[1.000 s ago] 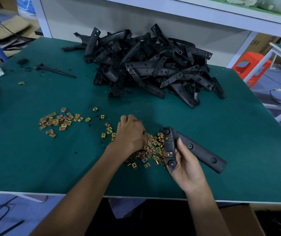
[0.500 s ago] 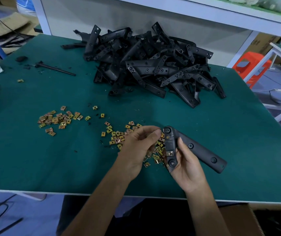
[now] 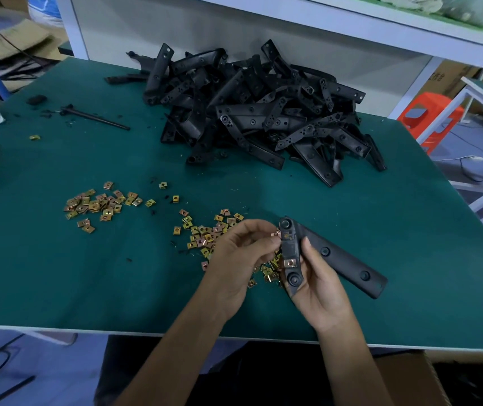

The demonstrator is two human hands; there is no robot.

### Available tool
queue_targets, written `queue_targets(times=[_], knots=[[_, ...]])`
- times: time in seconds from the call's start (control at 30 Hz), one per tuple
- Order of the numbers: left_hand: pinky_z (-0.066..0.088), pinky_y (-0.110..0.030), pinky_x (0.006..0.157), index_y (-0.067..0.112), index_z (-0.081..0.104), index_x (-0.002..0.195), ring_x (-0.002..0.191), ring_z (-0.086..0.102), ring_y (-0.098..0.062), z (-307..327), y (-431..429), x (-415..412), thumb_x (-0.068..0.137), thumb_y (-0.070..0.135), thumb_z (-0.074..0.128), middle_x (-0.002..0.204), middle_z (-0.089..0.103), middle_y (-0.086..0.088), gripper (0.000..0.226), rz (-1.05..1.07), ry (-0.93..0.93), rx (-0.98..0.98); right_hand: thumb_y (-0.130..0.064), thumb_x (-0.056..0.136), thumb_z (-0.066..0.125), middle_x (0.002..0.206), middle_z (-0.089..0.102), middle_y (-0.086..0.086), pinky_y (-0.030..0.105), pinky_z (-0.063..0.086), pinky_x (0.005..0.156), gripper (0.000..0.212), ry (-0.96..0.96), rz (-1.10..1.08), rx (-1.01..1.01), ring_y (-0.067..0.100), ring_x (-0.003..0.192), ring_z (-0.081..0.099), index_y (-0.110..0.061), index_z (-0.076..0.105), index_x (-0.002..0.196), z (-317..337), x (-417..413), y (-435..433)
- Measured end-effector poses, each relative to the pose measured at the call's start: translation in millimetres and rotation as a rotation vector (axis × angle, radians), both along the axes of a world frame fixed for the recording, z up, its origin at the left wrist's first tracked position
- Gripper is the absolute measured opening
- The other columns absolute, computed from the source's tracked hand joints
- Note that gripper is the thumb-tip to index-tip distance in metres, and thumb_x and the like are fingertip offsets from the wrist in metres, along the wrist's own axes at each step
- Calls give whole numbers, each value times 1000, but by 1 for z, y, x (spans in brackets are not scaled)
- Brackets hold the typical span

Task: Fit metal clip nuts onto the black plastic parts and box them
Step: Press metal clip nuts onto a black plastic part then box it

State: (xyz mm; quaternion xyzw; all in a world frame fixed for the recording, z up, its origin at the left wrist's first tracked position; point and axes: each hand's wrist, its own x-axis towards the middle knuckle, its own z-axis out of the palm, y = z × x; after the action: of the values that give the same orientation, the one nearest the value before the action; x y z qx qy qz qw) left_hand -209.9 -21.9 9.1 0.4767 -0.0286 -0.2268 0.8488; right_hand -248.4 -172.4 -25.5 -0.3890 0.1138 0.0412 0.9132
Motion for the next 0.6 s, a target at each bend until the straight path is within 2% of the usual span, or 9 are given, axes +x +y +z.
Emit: queue_targets(times=[0.1, 0.2, 0.3, 0.43, 0.53, 0.6], knots=[[52, -19, 65, 21, 73, 77, 66, 58, -9, 0, -1, 0, 85, -5, 70, 78, 68, 0, 27, 11, -20, 23, -40, 72, 91, 118, 75, 8, 26, 58, 87, 54, 1, -7, -5, 15, 107, 72, -13, 77, 117, -1, 0, -1], [51, -20, 63, 18, 70, 81, 63, 56, -10, 0, -1, 3, 84, -6, 71, 74, 66, 0, 24, 19, -14, 42, -35, 91, 70, 119, 74, 8, 25, 57, 88, 35, 12, -22, -57, 14, 109, 71, -14, 76, 118, 0, -1, -1], [50, -23, 62, 12, 66, 90, 62, 56, -13, -1, 3, 7, 82, -7, 72, 70, 65, -2, 22, -3, 9, 47, -29, 99, 55, 124, 72, 13, 27, 56, 89, 34, 42, -50, -115, 18, 112, 70, -11, 75, 120, -2, -1, -1], [48, -23, 60, 14, 66, 94, 59, 57, -13, -2, 10, 13, 79, -7, 75, 69, 66, -4, 28, -76, 0, 109, -25, 98, 53, 132, 66, 21, 32, 55, 98, 37, 82, -48, -176, 25, 120, 65, -5, 72, 123, -4, -1, 2], [47, -22, 57, 8, 67, 105, 58, 60, -12, 1, 14, 17, 77, -5, 77, 71, 71, -5, 33, -125, 7, 162, -23, 96, 55, 136, 62, 23, 43, 43, 114, 45, 91, -61, -206, 34, 133, 55, 0, 62, 134, -7, -1, 2], [46, -21, 55, 8, 68, 108, 58, 60, -11, 3, 17, 21, 77, -4, 78, 71, 71, -4, 35, -162, 16, 184, -23, 95, 57, 136, 62, 23, 47, 39, 117, 47, 80, -67, -213, 36, 134, 53, 0, 60, 136, -7, -1, 3]])
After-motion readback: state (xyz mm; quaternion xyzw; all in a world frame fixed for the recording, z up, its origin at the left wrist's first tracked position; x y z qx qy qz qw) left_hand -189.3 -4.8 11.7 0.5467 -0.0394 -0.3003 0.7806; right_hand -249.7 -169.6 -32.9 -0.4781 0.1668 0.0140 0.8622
